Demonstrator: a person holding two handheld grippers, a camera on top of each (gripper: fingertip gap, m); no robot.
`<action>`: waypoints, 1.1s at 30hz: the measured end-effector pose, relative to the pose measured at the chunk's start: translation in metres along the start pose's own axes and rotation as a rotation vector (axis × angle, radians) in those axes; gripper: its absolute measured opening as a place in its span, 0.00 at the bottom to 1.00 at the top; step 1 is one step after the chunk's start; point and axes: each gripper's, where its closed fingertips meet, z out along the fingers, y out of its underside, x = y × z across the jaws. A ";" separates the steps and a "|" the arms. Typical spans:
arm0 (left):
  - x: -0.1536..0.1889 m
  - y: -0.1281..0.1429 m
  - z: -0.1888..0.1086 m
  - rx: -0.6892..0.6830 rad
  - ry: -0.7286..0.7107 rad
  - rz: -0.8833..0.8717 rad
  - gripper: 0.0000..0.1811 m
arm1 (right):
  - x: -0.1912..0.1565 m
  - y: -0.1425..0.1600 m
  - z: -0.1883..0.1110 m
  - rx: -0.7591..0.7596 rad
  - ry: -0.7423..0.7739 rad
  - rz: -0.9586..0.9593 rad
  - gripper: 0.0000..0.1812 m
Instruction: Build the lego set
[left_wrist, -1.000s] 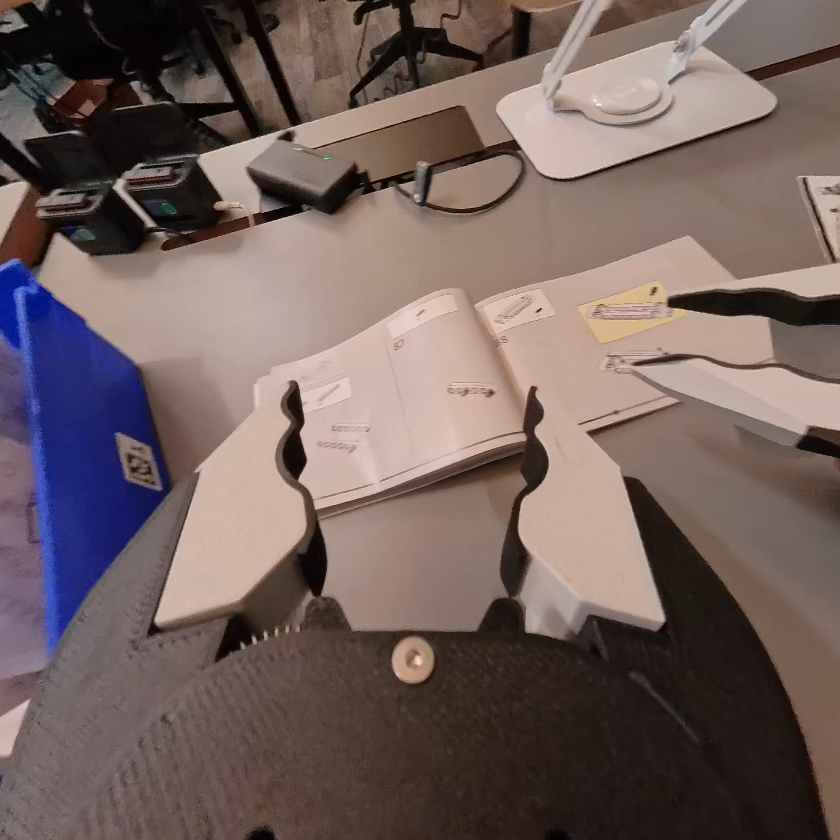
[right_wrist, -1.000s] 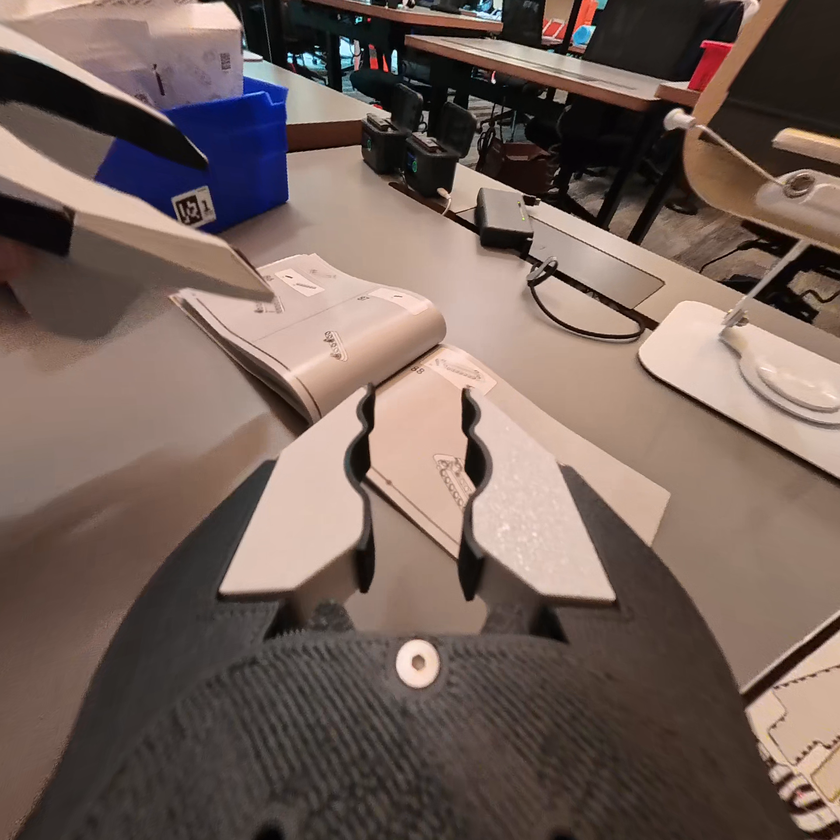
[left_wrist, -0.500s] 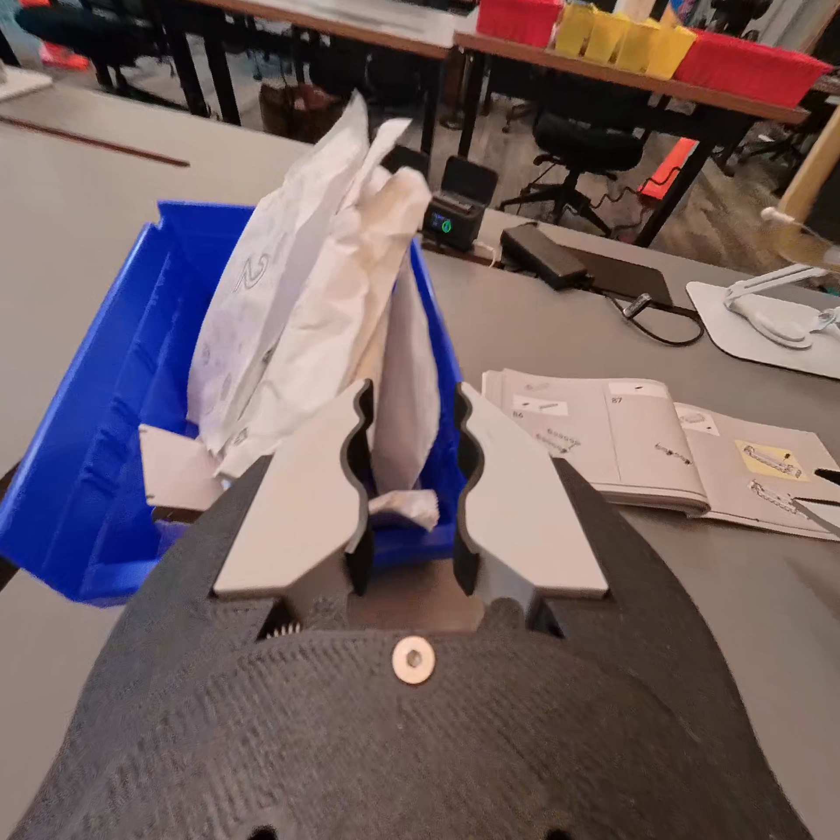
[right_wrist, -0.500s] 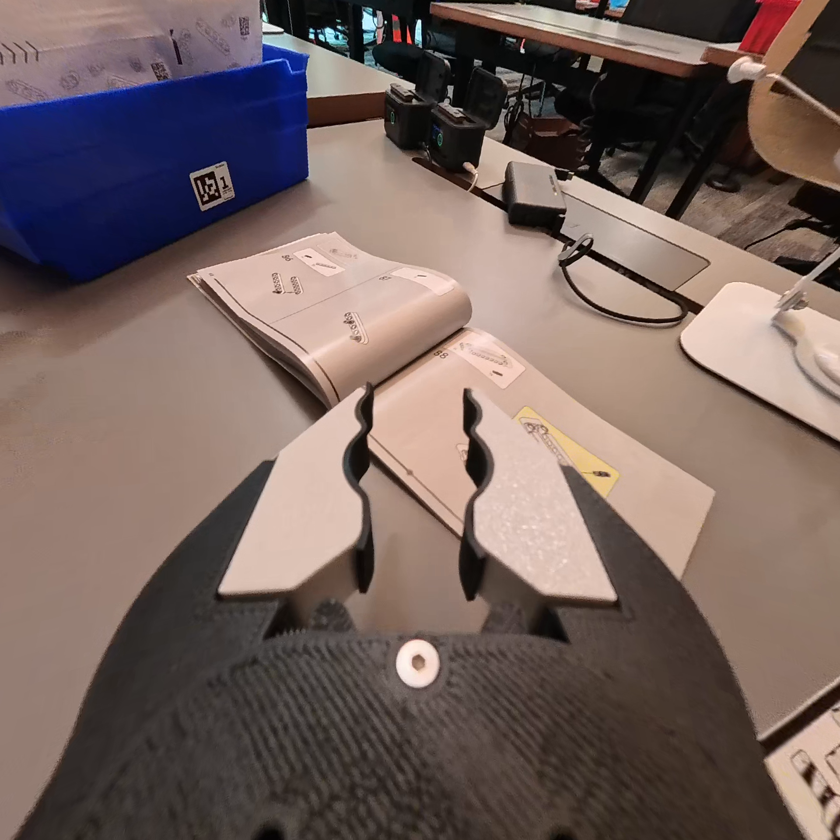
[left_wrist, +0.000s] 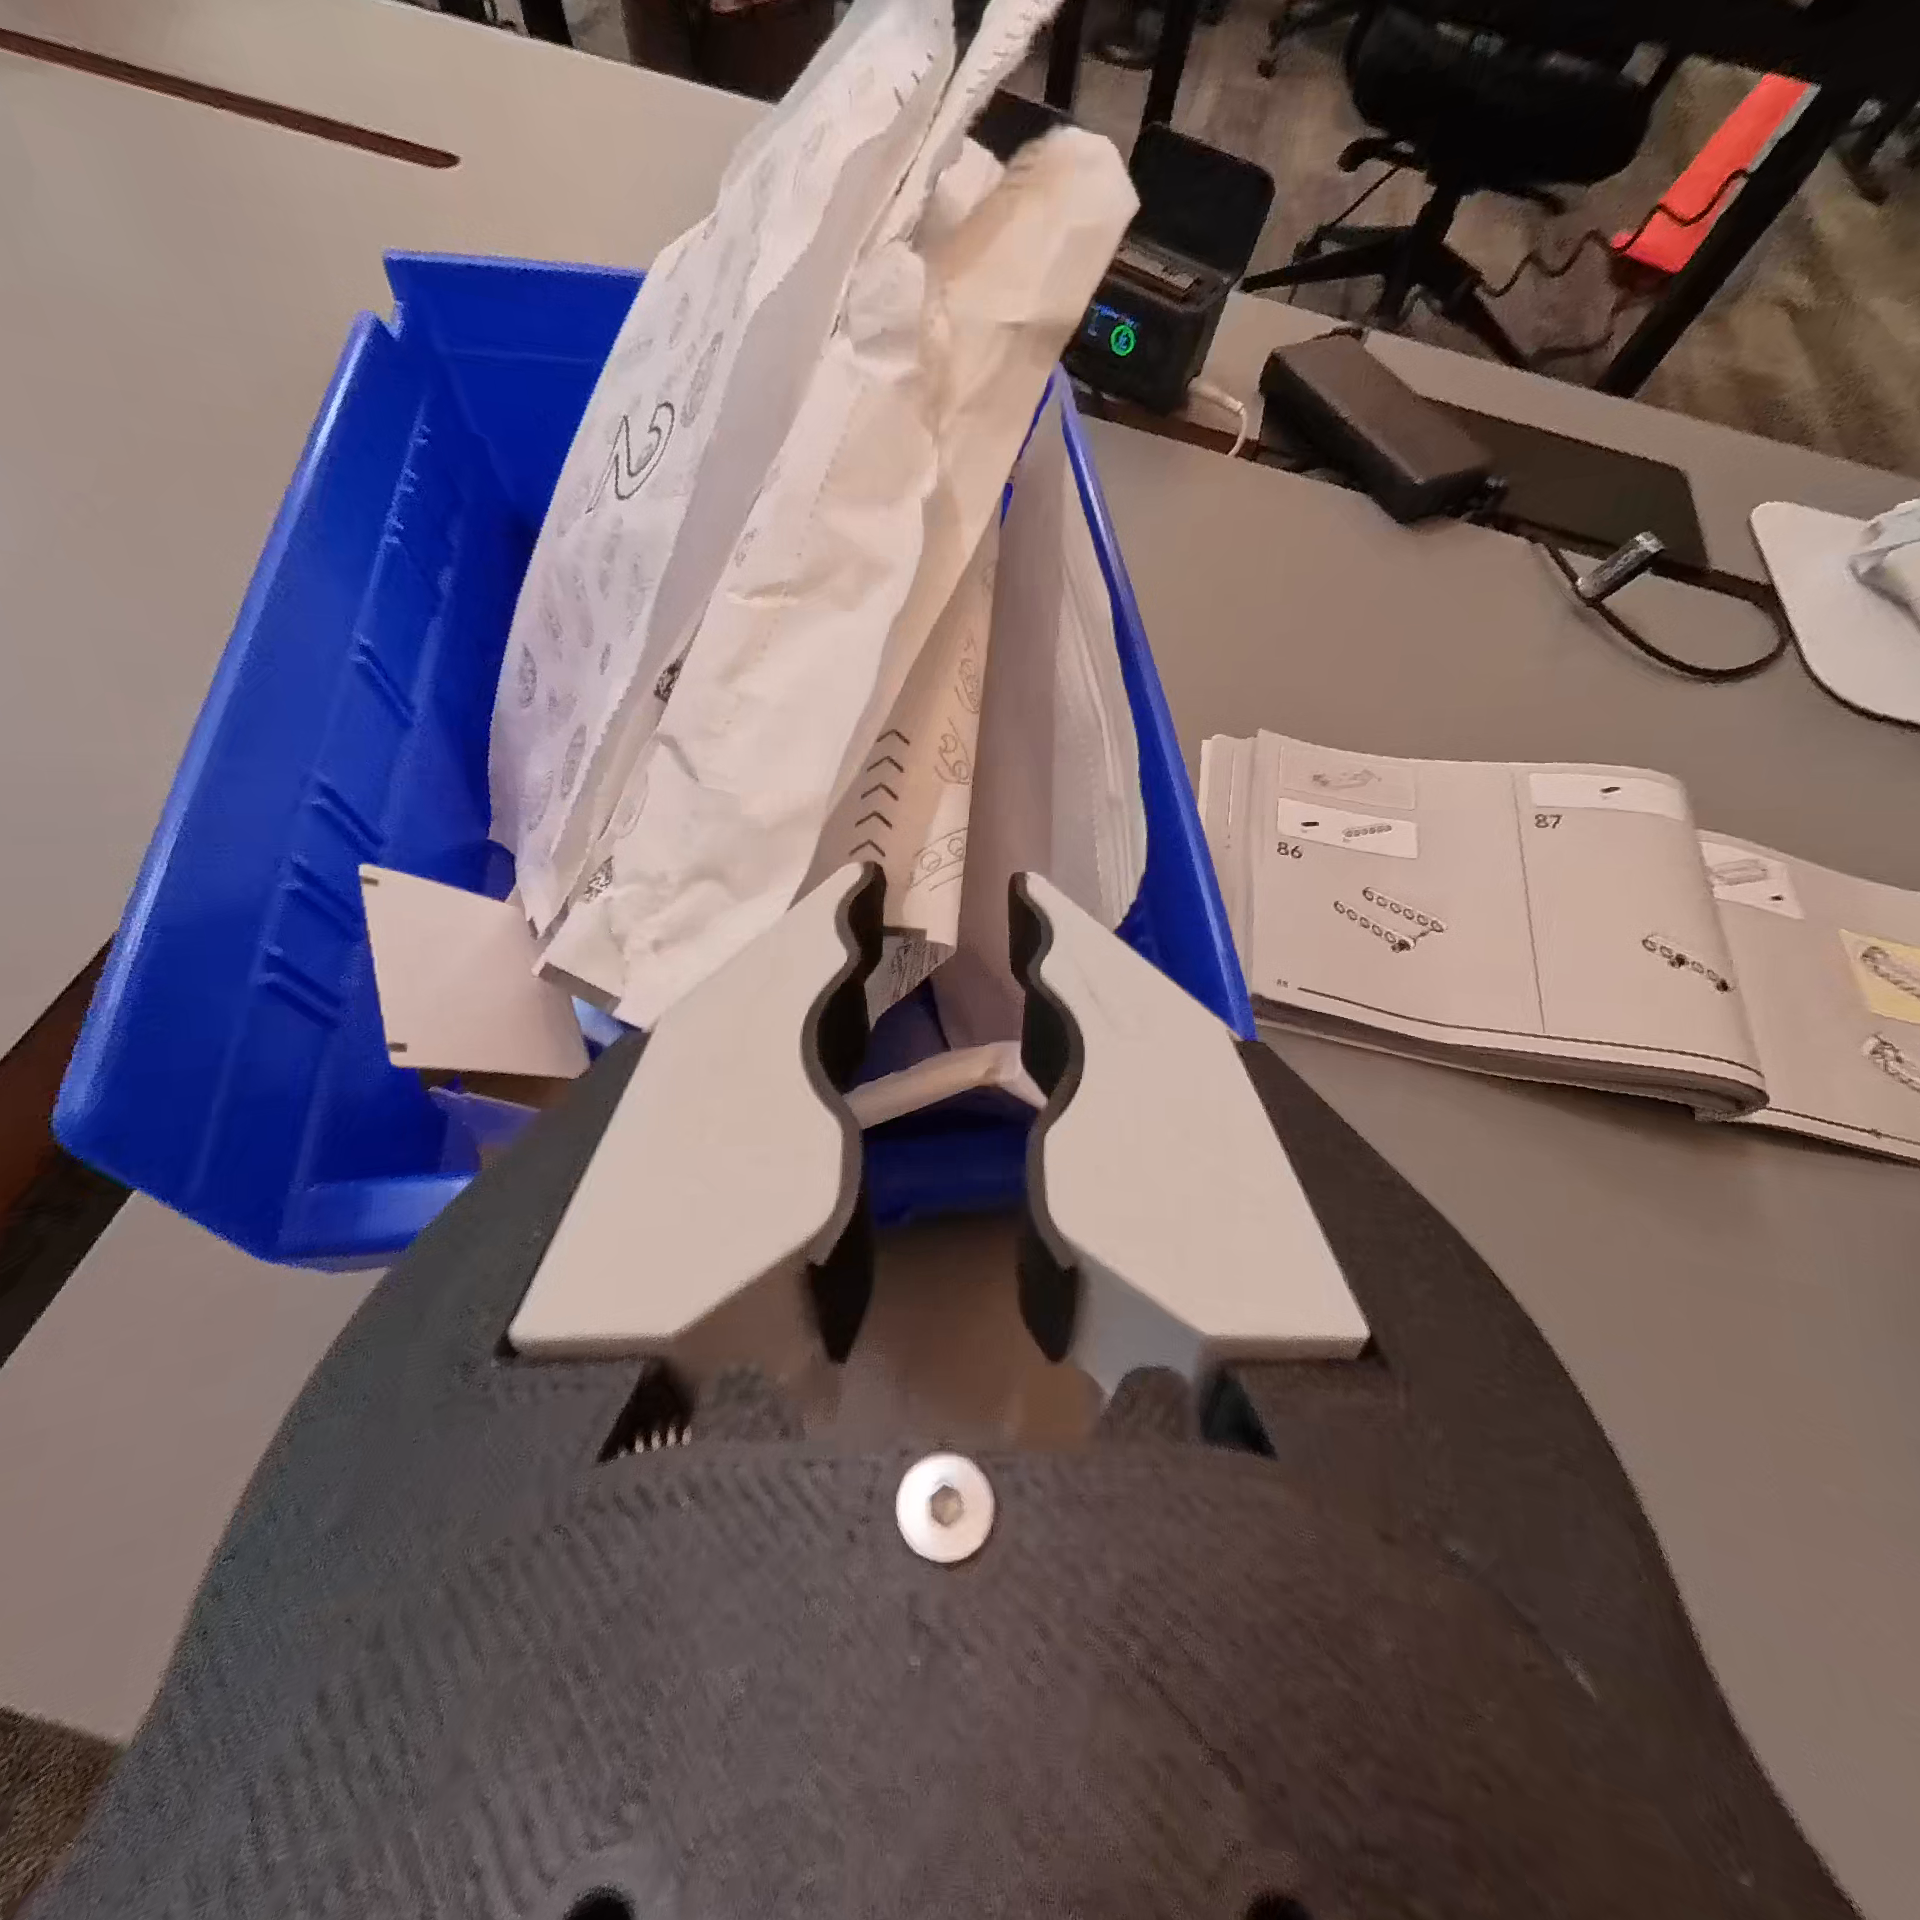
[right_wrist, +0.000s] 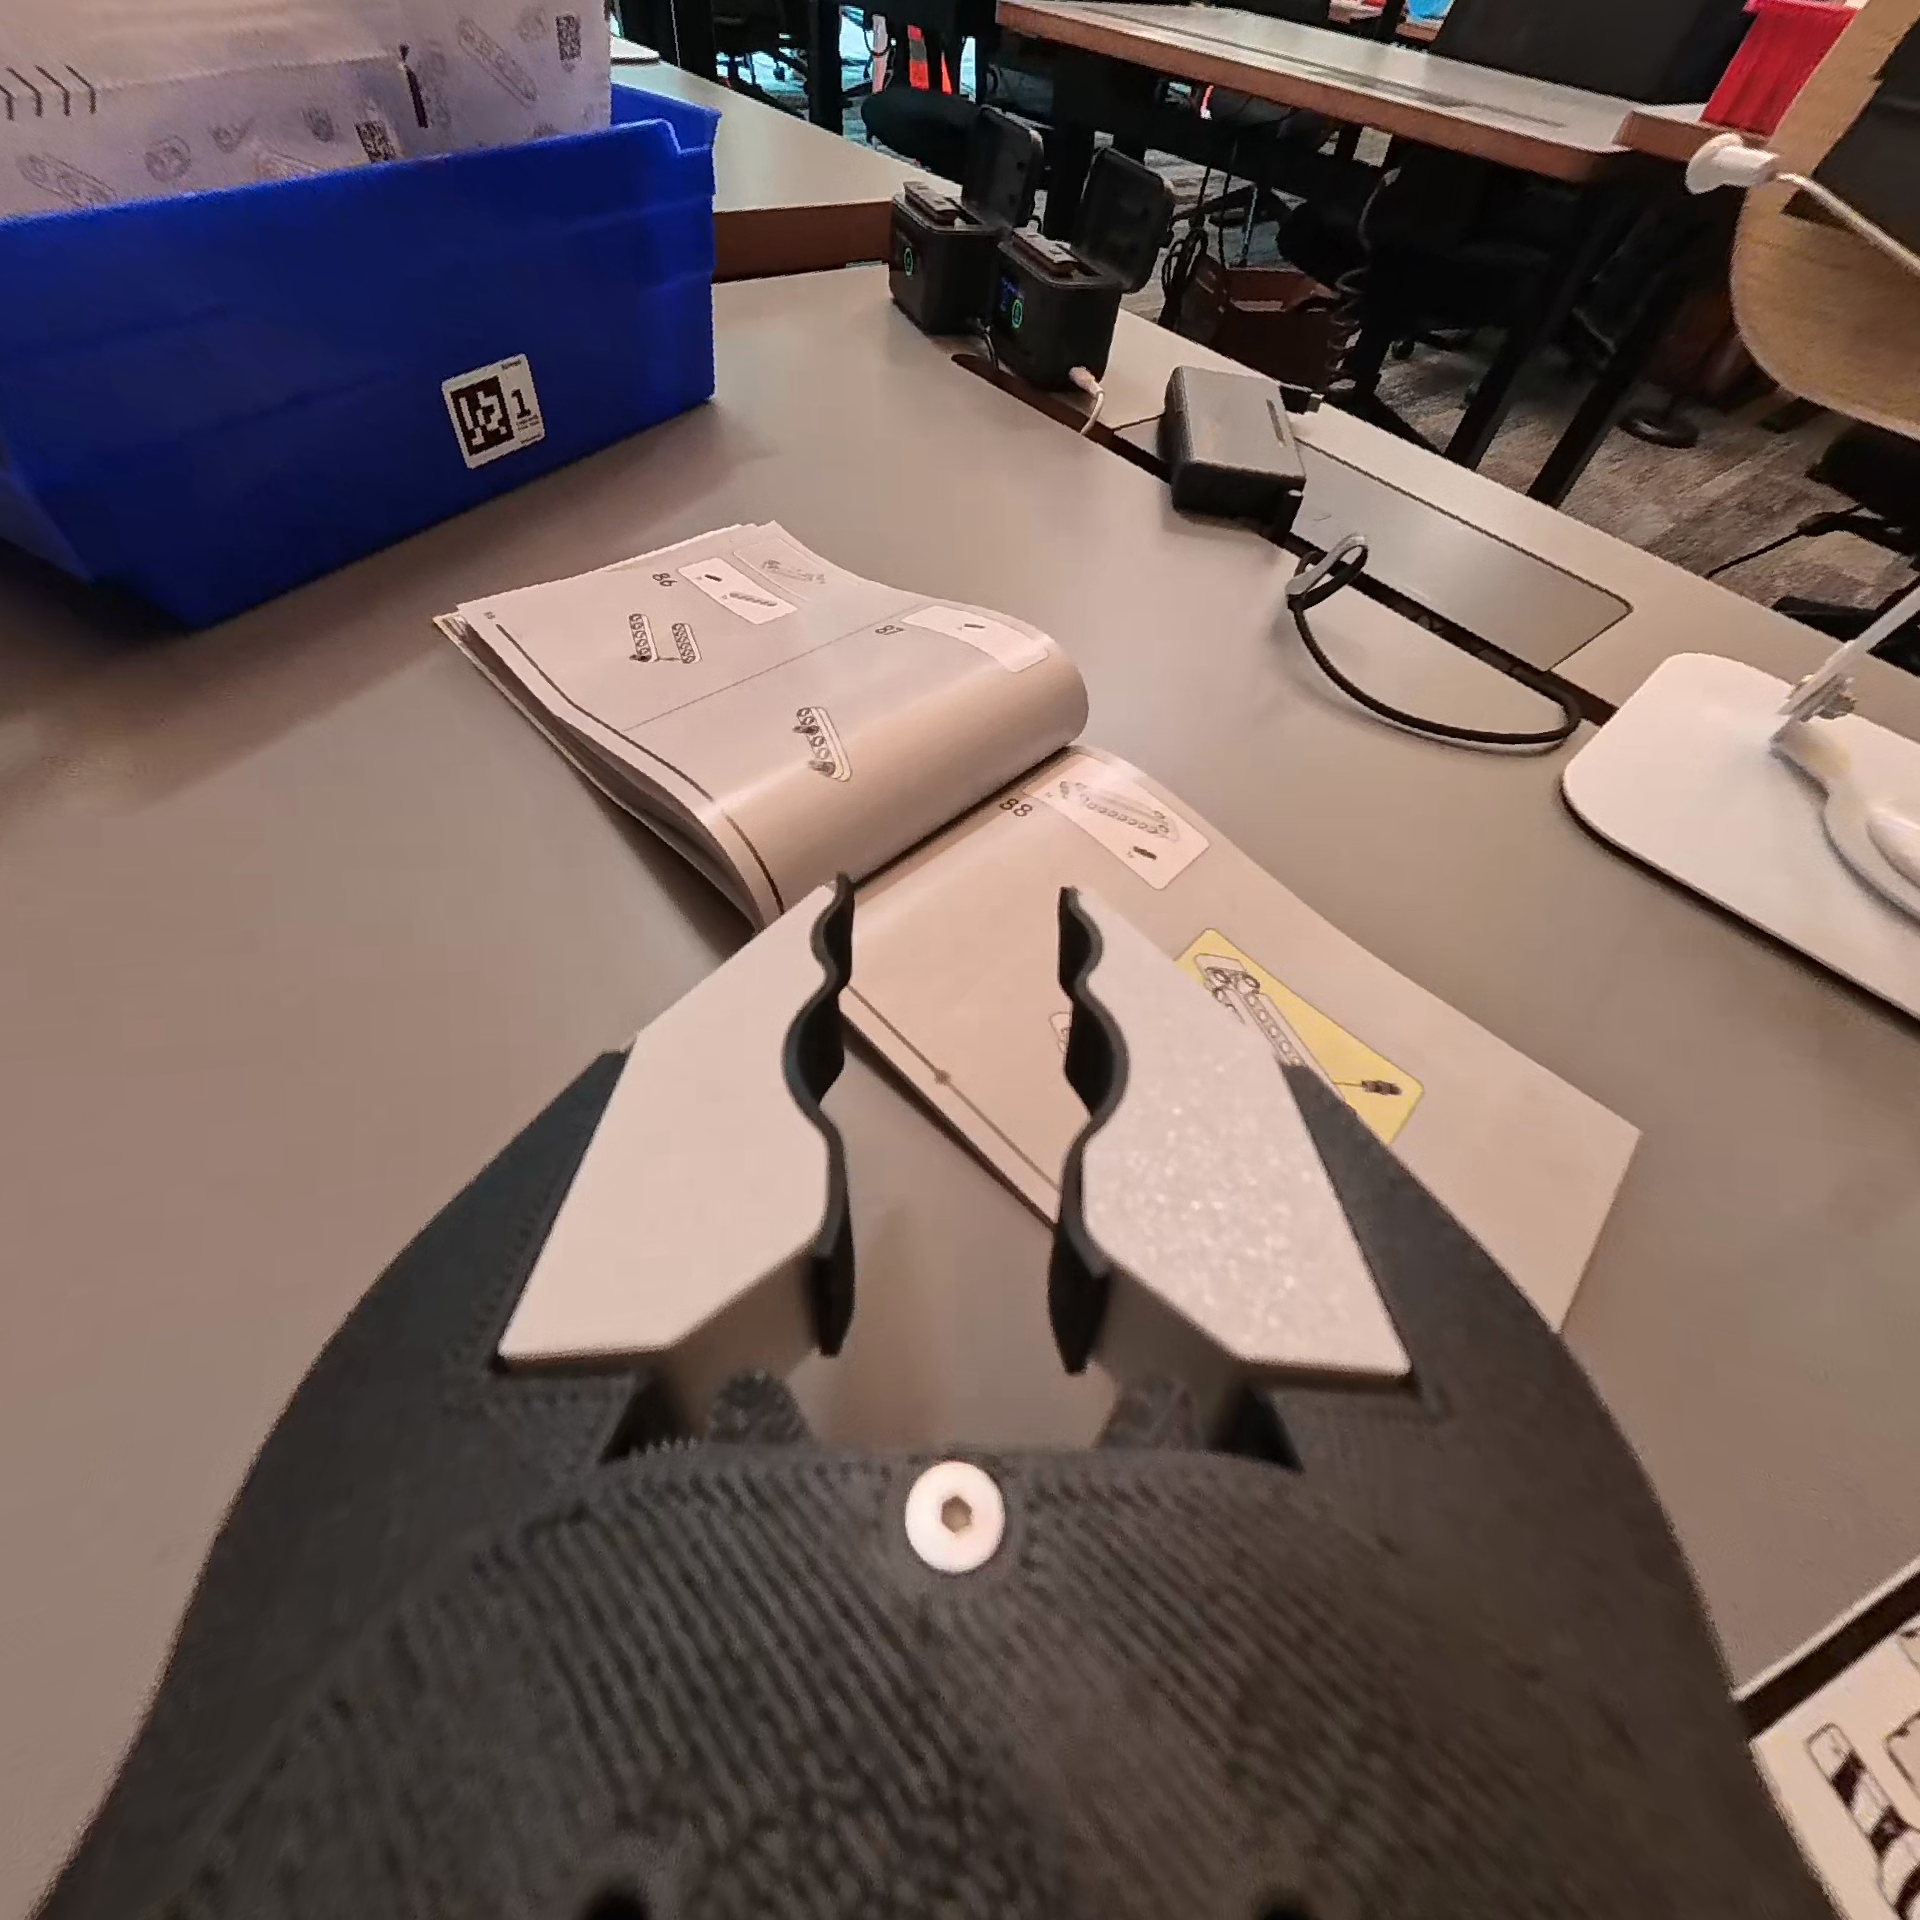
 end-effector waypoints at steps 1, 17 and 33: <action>0.001 0.002 -0.002 -0.017 -0.002 0.000 0.12 | 0.000 0.000 0.000 0.000 -0.001 0.000 0.21; 0.009 -0.037 -0.014 0.220 -0.046 0.075 0.00 | -0.005 0.002 0.002 -0.020 -0.013 -0.032 0.21; 0.025 -0.081 -0.076 0.499 0.065 0.076 0.00 | -0.007 0.006 0.004 -0.042 -0.015 -0.048 0.19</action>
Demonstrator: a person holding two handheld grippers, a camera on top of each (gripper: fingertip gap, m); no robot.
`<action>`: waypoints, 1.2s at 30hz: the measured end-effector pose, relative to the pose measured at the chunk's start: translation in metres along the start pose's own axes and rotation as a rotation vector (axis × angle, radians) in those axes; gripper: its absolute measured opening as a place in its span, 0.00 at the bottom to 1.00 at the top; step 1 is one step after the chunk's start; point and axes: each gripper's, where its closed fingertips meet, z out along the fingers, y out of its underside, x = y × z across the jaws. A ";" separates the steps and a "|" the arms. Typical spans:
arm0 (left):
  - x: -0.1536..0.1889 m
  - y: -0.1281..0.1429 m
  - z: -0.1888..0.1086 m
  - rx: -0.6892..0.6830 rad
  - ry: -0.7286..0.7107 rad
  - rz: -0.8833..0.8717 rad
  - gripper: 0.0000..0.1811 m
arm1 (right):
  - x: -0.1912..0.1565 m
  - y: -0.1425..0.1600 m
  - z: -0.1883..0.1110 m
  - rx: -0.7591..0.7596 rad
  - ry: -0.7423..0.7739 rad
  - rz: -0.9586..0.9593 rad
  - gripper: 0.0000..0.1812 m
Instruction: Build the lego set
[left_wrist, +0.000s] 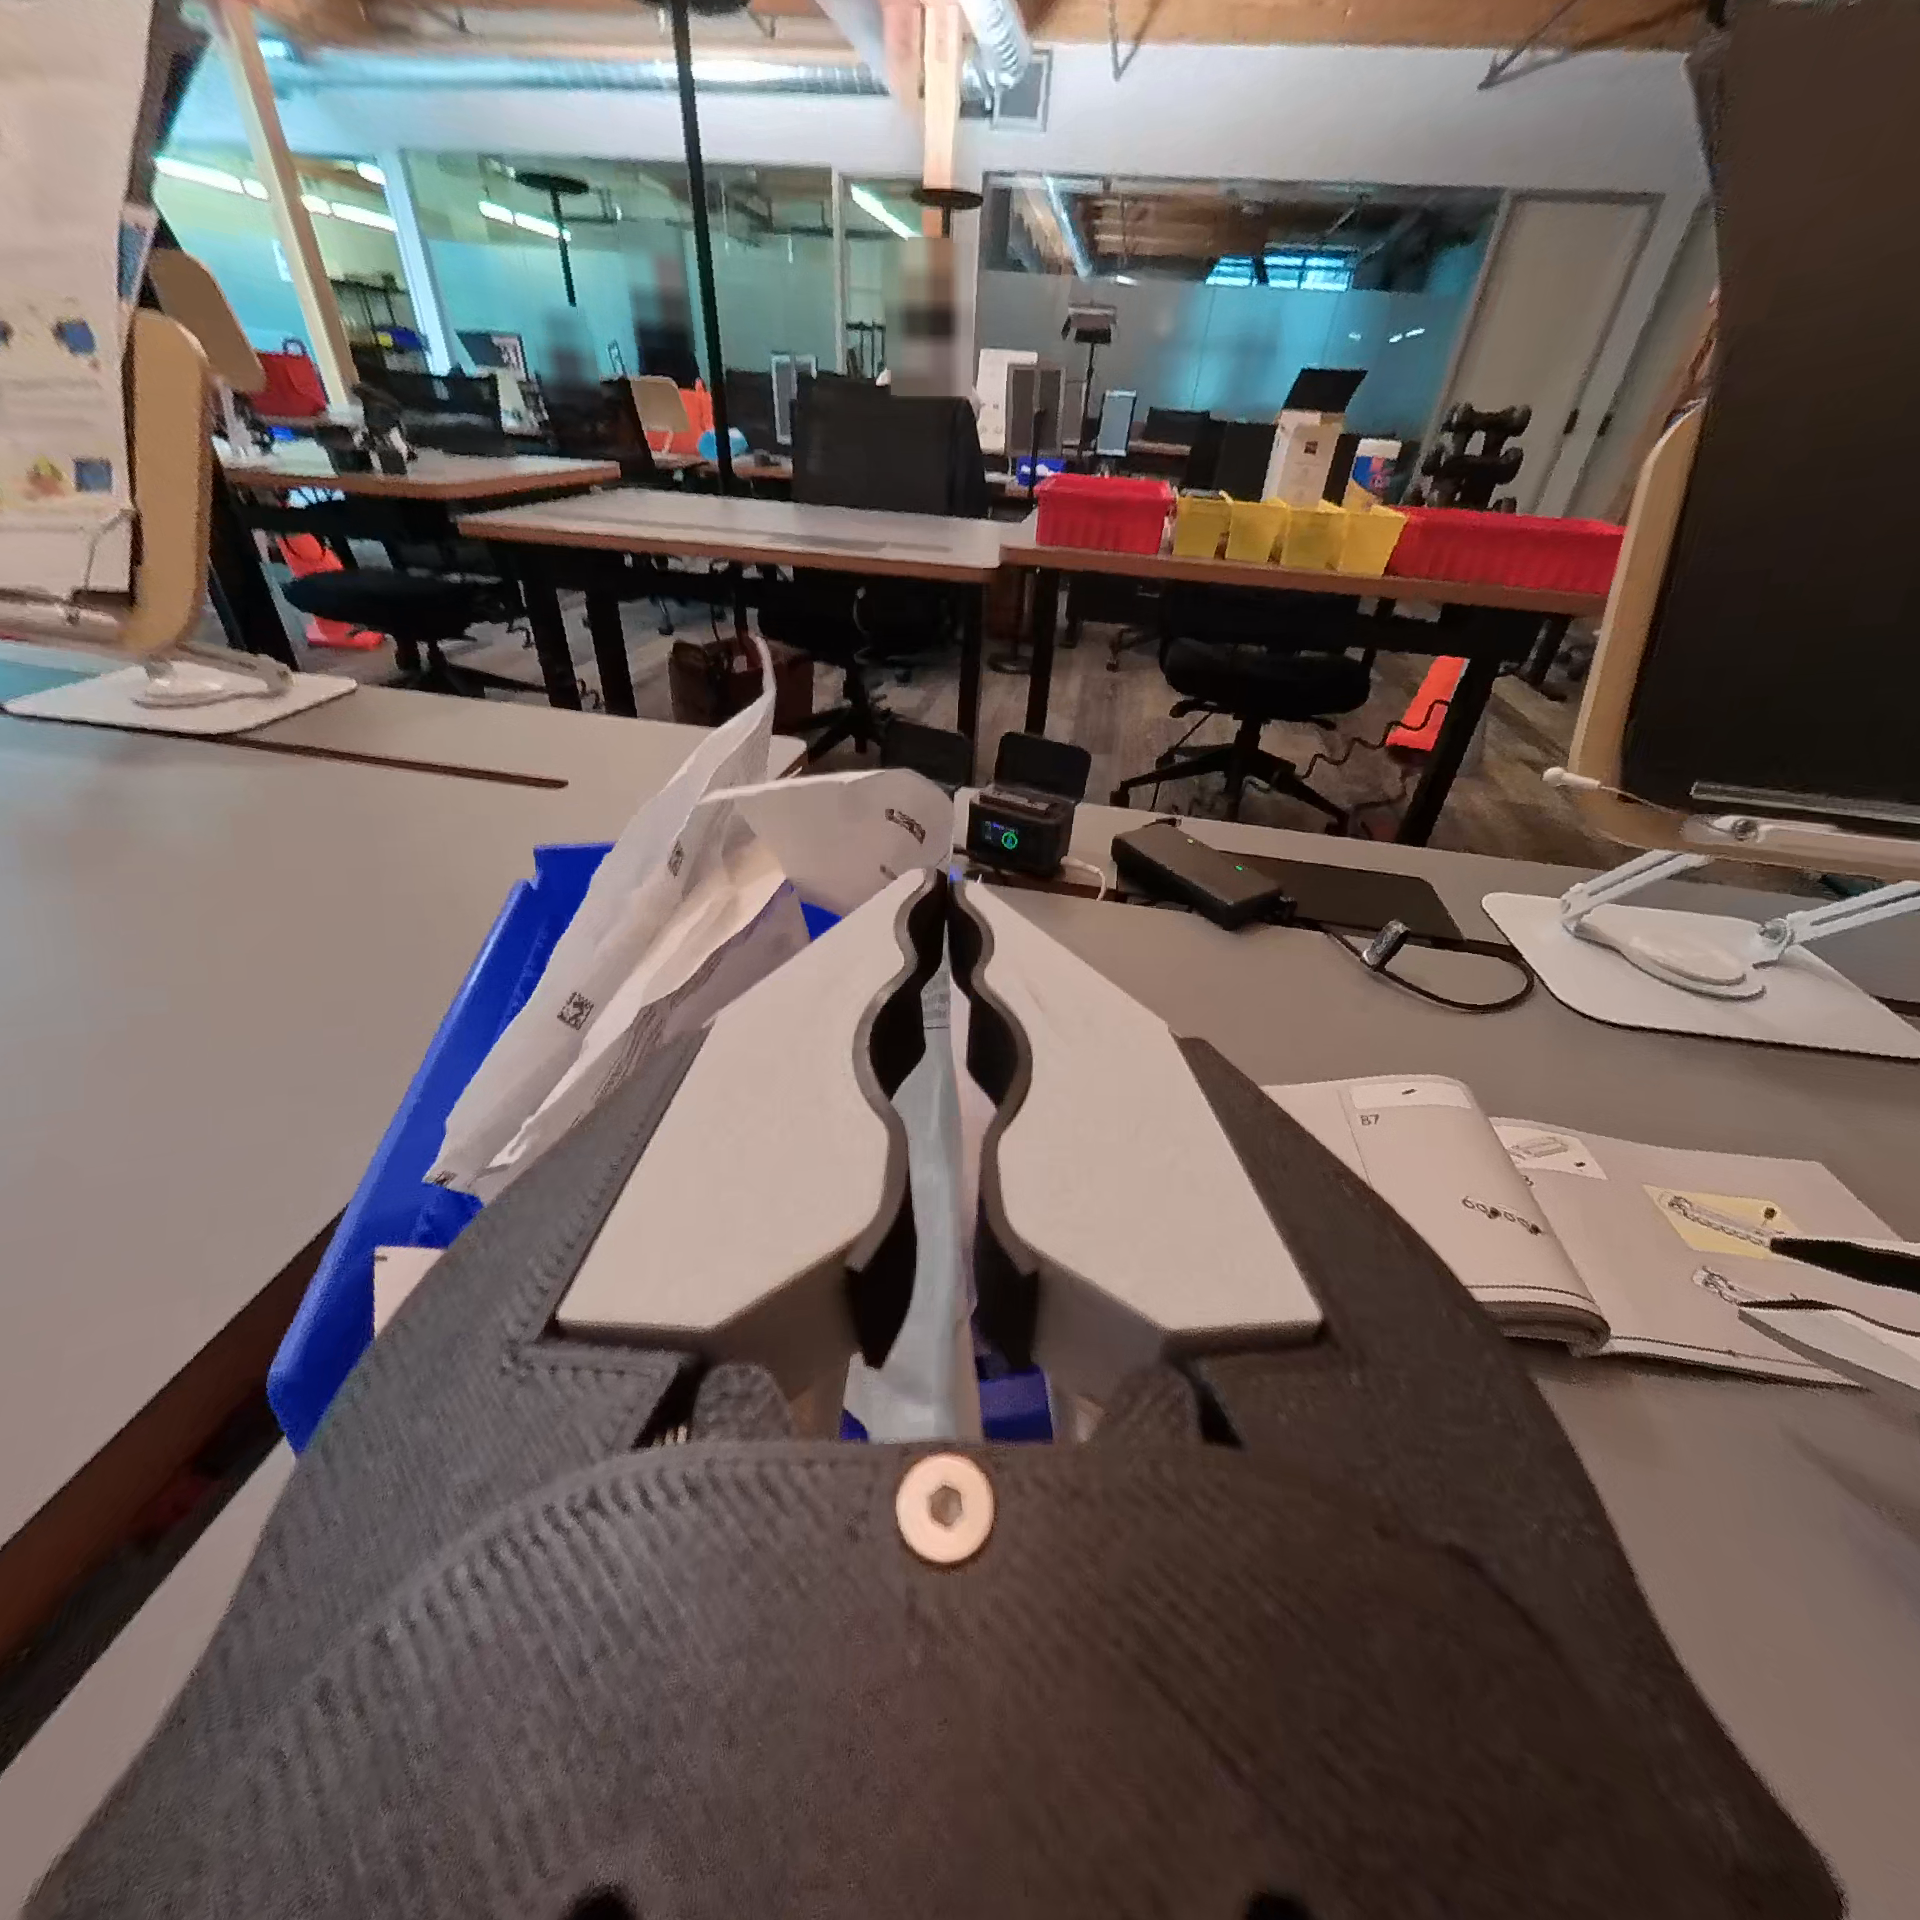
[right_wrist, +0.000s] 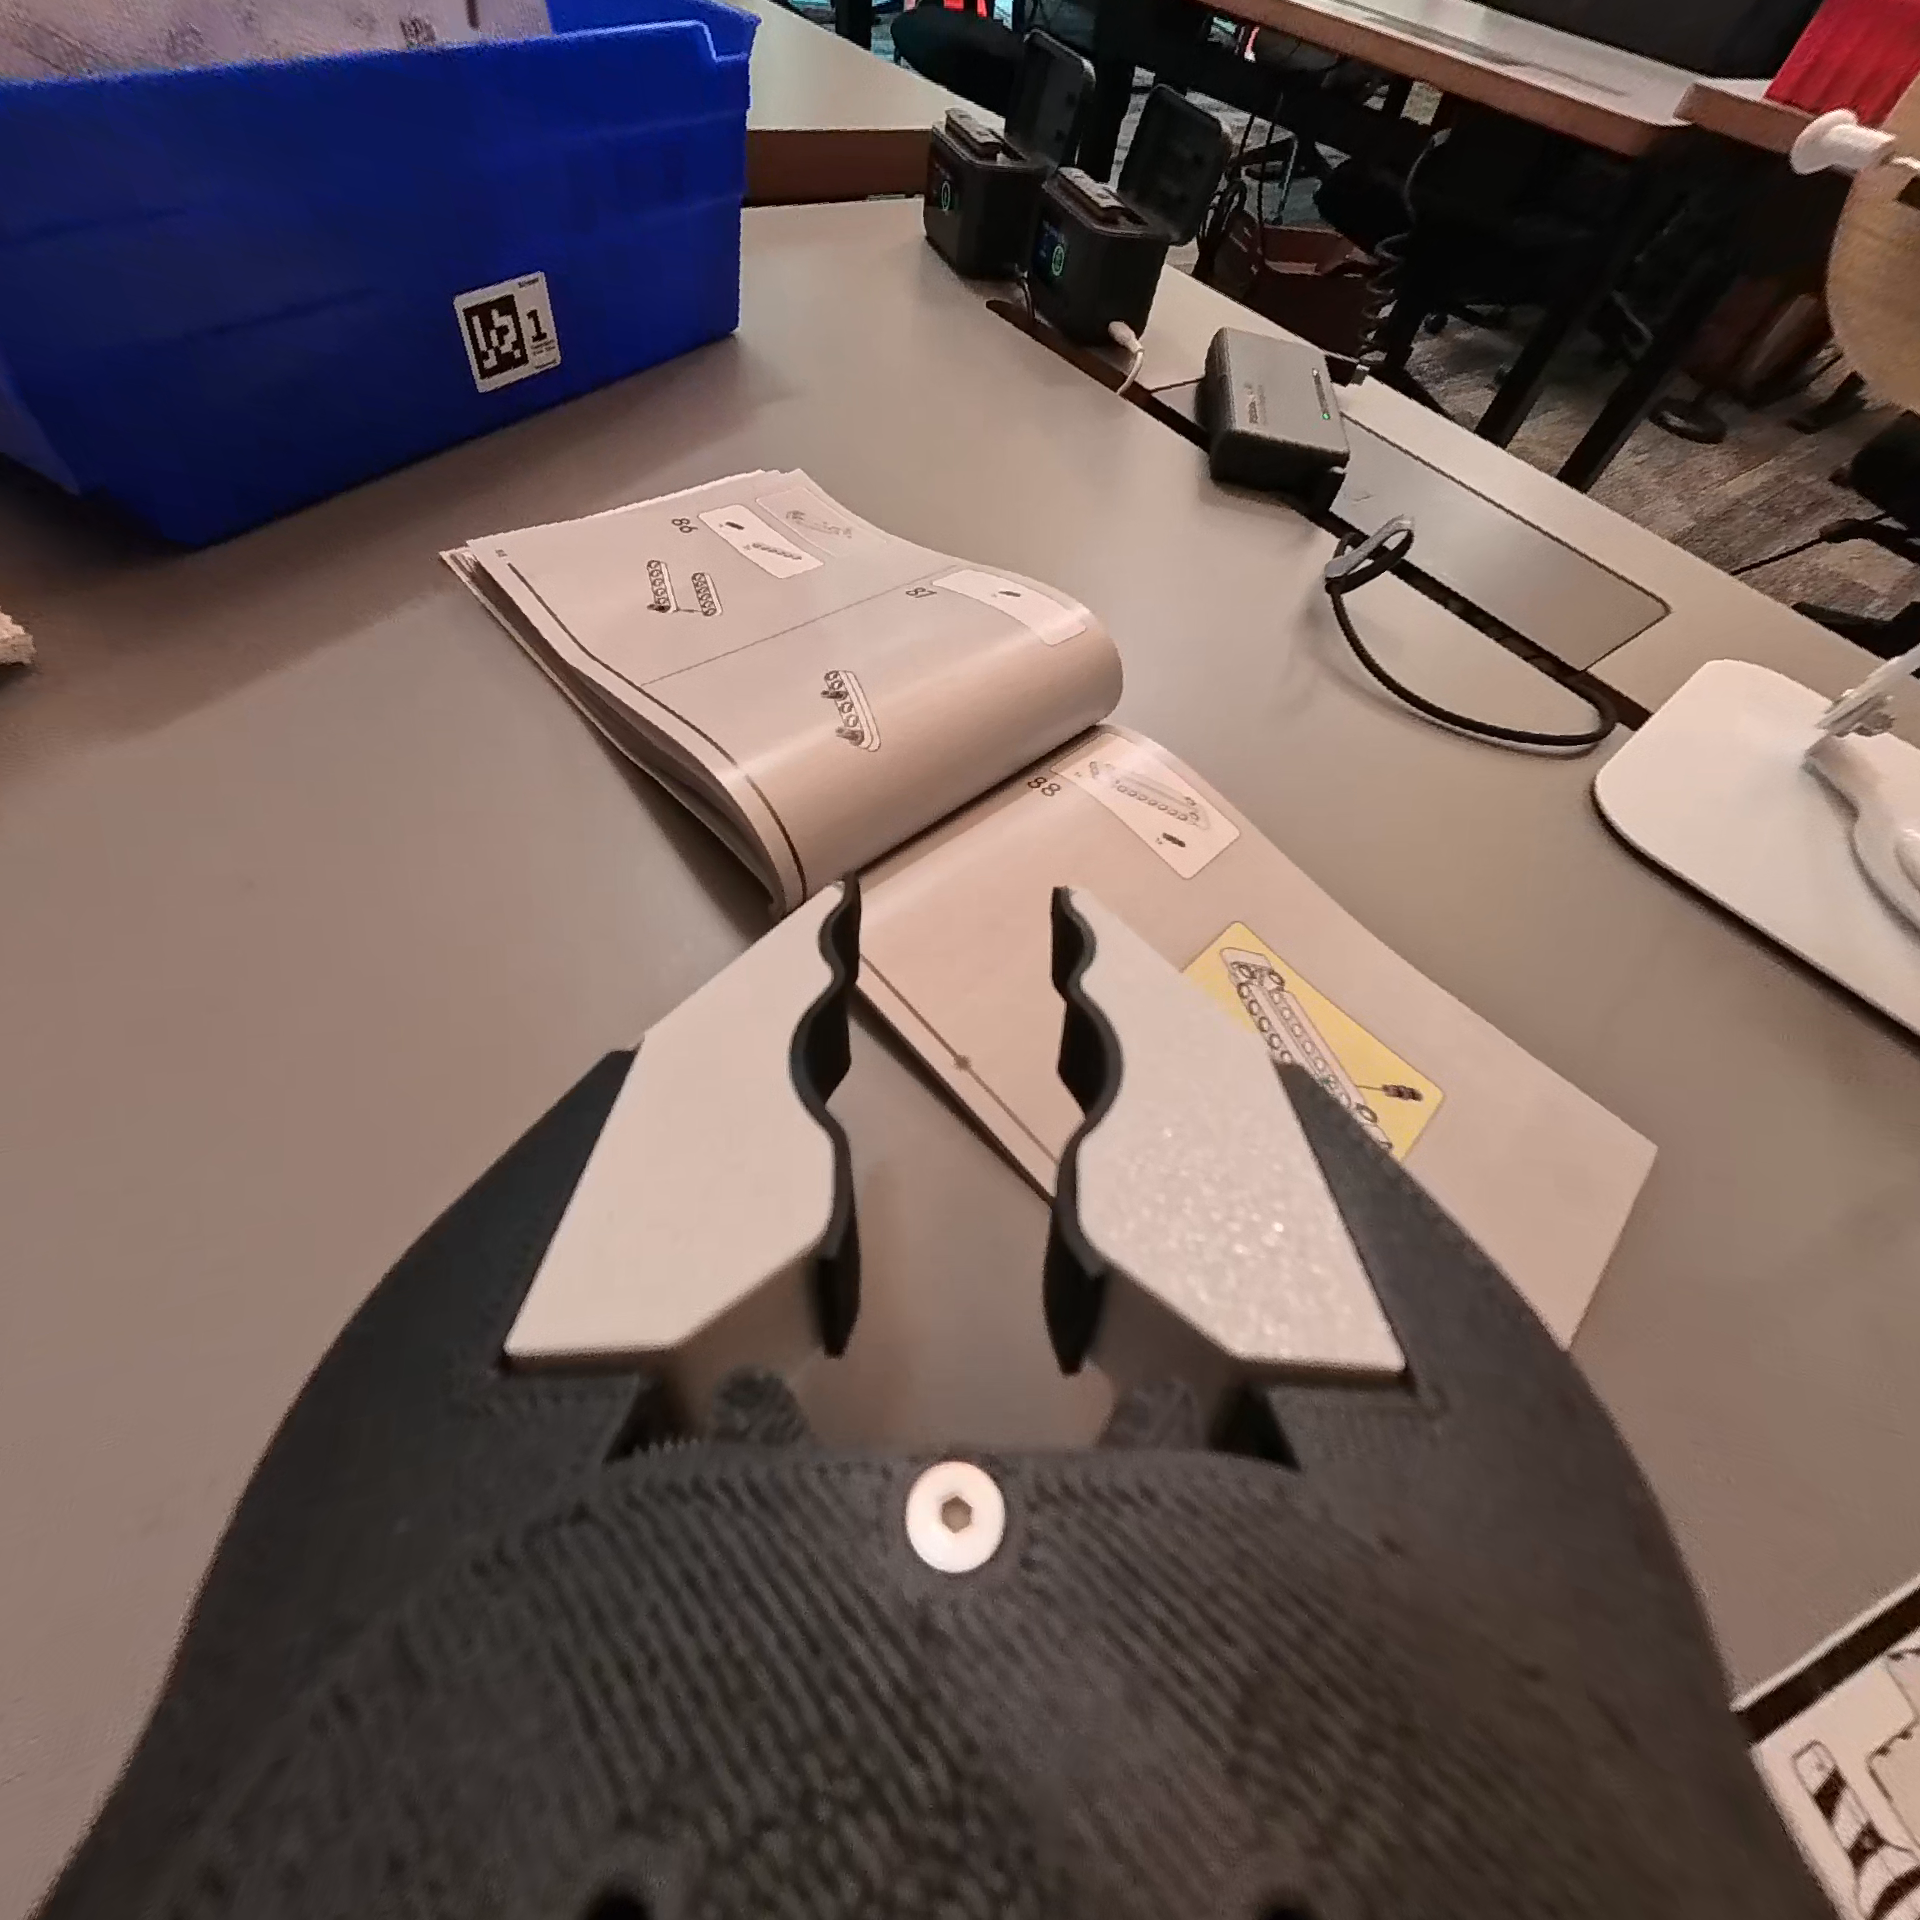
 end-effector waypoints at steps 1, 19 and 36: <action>0.002 -0.003 -0.001 0.007 0.004 0.009 0.00 | 0.000 0.000 0.000 -0.001 -0.001 0.001 0.19; 0.121 -0.074 -0.064 0.144 0.401 0.090 0.00 | 0.000 0.001 0.001 0.001 -0.002 0.008 0.19; 0.210 -0.029 -0.070 -0.110 1.096 -0.185 0.00 | 0.033 -0.083 -0.104 0.668 -0.497 0.616 0.36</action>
